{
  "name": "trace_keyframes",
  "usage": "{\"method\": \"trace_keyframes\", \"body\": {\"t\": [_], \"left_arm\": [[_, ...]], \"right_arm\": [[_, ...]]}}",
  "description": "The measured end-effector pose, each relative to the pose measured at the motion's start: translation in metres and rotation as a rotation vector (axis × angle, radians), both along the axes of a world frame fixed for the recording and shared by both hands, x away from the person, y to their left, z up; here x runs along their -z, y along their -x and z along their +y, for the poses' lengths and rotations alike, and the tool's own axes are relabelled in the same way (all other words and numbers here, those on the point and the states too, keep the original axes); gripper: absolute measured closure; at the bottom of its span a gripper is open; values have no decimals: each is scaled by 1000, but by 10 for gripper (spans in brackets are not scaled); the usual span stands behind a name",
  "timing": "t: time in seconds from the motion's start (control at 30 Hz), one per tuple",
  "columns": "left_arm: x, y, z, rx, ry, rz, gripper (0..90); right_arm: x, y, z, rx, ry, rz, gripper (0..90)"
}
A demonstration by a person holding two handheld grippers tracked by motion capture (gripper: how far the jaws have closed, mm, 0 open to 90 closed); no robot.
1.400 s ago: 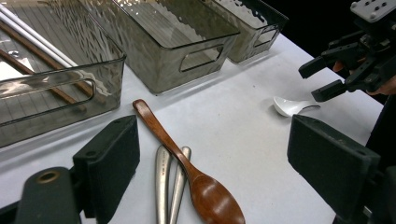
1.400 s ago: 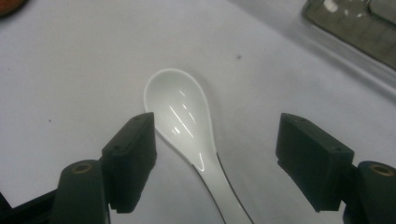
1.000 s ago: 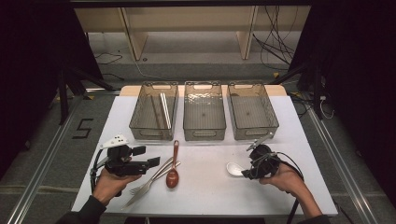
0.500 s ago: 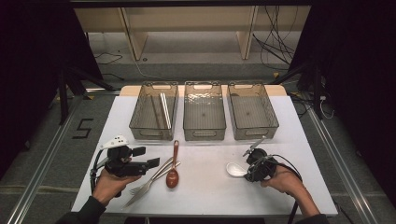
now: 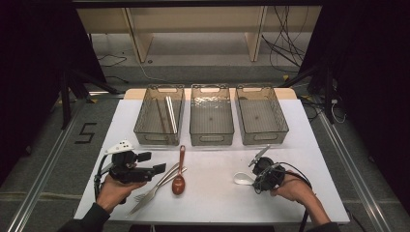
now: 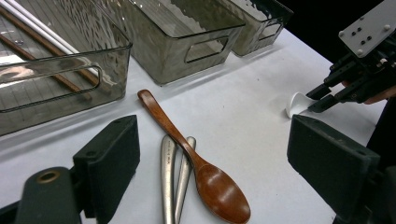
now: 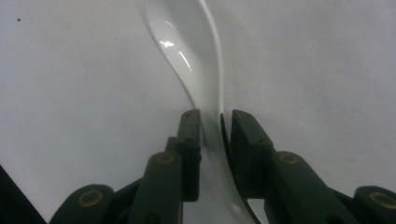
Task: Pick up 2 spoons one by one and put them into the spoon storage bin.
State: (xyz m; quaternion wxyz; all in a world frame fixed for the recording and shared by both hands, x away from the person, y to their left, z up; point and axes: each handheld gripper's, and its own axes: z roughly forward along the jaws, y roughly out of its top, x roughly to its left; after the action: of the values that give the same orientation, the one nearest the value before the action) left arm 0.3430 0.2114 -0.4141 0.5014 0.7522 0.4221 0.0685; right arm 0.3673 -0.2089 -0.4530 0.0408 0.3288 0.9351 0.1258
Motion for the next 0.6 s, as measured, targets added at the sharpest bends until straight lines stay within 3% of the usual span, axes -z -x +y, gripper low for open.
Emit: {"method": "trace_keyframes", "body": {"t": [0.1, 0.17, 0.4, 0.6], "left_arm": [[0, -1, 0, -1, -1, -1, 167], [0, -1, 0, -1, 0, -1, 167], [-1, -1, 1, 0, -1, 0, 168], [-1, 0, 2, -10, 14, -2, 168]], "right_arm": [[2, 2, 3, -33, -8, 36, 806], [3, 4, 6, -46, 16, 12, 824], [2, 4, 9, -51, 6, 21, 860], [-6, 2, 7, -23, -68, -1, 861]]}}
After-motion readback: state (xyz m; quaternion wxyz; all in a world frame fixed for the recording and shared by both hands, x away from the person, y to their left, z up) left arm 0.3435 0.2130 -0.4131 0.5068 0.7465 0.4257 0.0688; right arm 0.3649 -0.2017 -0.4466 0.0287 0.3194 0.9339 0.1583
